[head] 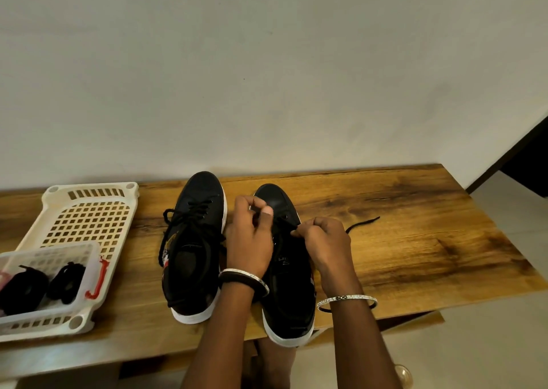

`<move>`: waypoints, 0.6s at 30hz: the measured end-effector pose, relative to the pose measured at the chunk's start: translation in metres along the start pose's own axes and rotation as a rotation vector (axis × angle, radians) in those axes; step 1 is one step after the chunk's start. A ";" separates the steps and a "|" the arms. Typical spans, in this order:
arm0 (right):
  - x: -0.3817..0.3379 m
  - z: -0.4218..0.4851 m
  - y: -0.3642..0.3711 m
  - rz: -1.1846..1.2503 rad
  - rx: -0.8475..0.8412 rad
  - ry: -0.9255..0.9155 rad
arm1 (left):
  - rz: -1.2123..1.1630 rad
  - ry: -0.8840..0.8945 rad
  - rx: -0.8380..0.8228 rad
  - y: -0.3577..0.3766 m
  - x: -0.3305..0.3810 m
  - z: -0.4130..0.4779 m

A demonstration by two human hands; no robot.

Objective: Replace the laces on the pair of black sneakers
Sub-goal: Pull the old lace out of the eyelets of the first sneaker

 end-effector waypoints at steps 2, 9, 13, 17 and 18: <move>0.000 0.000 -0.001 -0.005 0.002 -0.004 | 0.434 0.228 -0.063 0.010 0.013 -0.004; 0.002 0.003 0.000 -0.019 -0.002 0.003 | 0.809 0.243 -0.080 0.007 0.014 -0.002; 0.002 0.004 -0.002 -0.004 -0.001 0.001 | 0.184 0.060 -0.010 -0.004 0.001 0.004; 0.002 0.003 -0.002 -0.014 0.000 -0.005 | -0.439 -0.237 -0.063 -0.007 -0.011 0.007; 0.002 0.004 -0.001 -0.016 0.000 -0.007 | -0.451 -0.263 -0.048 -0.008 -0.014 0.008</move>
Point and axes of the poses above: each hand's wrist, its own z-axis towards the middle knuckle, its own y-axis out of the palm, x = y × z, the point moved 9 cm from there along z, towards the middle knuckle, and after that the axes turned 7 degrees about z, right-handed, at the moved point
